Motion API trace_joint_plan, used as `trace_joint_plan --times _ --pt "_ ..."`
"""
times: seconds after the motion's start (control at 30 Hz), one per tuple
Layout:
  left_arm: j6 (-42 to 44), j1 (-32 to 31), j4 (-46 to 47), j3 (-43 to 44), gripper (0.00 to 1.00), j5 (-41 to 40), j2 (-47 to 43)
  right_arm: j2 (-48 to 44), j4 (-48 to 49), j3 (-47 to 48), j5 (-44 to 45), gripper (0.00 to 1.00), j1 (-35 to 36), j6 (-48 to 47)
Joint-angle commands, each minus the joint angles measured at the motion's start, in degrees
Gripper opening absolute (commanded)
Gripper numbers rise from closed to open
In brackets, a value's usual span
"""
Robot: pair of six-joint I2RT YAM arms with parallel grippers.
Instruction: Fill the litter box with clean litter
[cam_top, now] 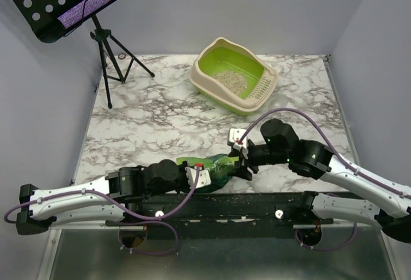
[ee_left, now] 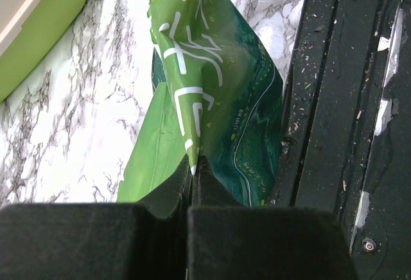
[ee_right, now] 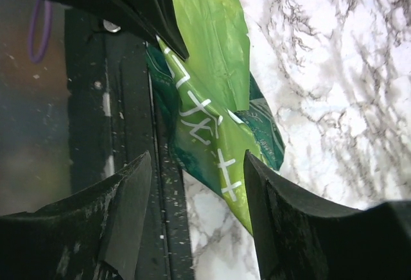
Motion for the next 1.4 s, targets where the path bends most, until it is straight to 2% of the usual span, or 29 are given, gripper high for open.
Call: trace_joint_plan --times 0.0,0.2,0.47,0.73,1.0,1.1,1.3,1.37 --pt "-0.4 -0.1 1.9 0.0 0.00 -1.5 -3.0 0.3 5.1 -2.9 1.4 0.67 0.7 -11.3" --pt "-0.5 -0.1 2.2 -0.1 0.00 -1.7 -4.0 1.9 10.2 -4.3 -4.4 0.68 2.4 -15.3" --pt "-0.6 0.0 2.5 -0.3 0.00 -2.0 -4.4 7.1 12.4 -1.7 -7.1 0.68 5.3 -16.6" --pt "-0.6 0.0 2.5 -0.6 0.00 -2.2 -5.0 9.4 18.6 -4.7 -6.6 0.68 5.6 -16.1" --pt "-0.7 -0.1 2.6 -0.7 0.00 -2.4 -4.9 10.9 18.9 -8.0 -6.9 0.63 5.5 -14.6" --pt "-0.7 -0.1 2.7 -0.7 0.00 -2.5 -5.2 10.3 19.1 -9.5 -5.4 0.60 5.5 -13.2" --pt "-0.8 0.0 2.6 -0.7 0.00 -2.9 -5.3 8.4 17.0 -12.1 2.7 0.47 5.5 -10.1" --pt "-0.8 0.0 2.8 -0.8 0.00 -2.9 -5.7 7.7 15.1 -12.9 4.9 0.47 5.6 -9.4"
